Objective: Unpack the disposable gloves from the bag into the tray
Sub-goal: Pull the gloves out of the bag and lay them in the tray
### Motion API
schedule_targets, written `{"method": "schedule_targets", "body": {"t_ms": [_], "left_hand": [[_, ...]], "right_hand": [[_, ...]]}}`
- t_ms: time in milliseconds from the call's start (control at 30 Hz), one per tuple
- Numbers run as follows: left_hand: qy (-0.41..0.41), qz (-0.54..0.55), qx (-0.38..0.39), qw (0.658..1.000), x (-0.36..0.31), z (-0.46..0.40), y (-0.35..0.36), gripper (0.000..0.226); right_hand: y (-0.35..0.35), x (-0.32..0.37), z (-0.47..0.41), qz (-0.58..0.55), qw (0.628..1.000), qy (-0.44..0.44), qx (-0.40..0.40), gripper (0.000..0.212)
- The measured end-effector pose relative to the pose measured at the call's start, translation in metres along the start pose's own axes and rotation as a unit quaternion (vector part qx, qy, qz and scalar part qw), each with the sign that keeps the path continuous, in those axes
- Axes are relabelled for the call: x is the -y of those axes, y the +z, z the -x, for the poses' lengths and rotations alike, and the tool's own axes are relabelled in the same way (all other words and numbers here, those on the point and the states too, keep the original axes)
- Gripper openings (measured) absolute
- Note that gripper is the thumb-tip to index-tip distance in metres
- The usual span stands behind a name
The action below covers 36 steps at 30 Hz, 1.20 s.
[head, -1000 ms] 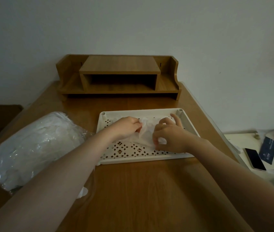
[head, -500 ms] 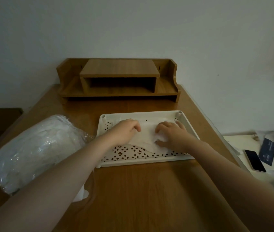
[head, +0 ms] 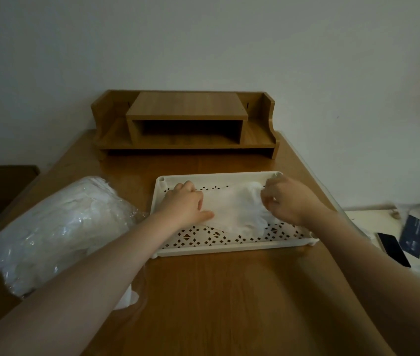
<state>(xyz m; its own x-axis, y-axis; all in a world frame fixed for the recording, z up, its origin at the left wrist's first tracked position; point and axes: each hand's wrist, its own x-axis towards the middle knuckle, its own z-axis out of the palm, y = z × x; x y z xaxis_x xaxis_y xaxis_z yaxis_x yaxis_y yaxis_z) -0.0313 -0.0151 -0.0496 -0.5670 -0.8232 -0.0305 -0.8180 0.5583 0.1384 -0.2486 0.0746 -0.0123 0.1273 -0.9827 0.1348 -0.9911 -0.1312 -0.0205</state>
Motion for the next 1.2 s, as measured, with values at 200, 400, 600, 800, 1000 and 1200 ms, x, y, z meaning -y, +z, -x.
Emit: {"method": "schedule_targets", "body": {"t_ms": [200, 400, 600, 800, 1000, 1200], "left_hand": [[-0.019, -0.002, 0.045, 0.999, -0.006, 0.002, -0.001, 0.068], [-0.044, -0.05, 0.082, 0.994, -0.006, 0.007, -0.011, 0.075], [0.071, 0.048, -0.054, 0.995, -0.011, 0.045, -0.056, 0.042], [0.091, 0.124, -0.2, 0.968, 0.04, 0.104, -0.066, 0.015], [0.012, 0.065, -0.076, 0.995, 0.077, 0.144, -0.039, 0.023], [0.019, 0.078, -0.058, 0.995, 0.082, 0.145, -0.032, 0.024]], "right_hand": [[0.041, 0.044, -0.036, -0.012, 0.987, 0.014, 0.16, 0.072], [0.057, 0.003, -0.019, -0.018, 0.968, 0.159, 0.195, 0.107], [0.022, 0.055, -0.009, -0.078, 0.991, 0.104, -0.016, 0.068], [-0.02, 0.157, 0.001, -0.233, 0.941, -0.173, -0.173, 0.017], [0.02, 0.204, 0.008, -0.195, 0.955, -0.215, 0.063, 0.028], [0.032, 0.224, 0.002, -0.071, 0.985, -0.148, 0.054, 0.032]]}}
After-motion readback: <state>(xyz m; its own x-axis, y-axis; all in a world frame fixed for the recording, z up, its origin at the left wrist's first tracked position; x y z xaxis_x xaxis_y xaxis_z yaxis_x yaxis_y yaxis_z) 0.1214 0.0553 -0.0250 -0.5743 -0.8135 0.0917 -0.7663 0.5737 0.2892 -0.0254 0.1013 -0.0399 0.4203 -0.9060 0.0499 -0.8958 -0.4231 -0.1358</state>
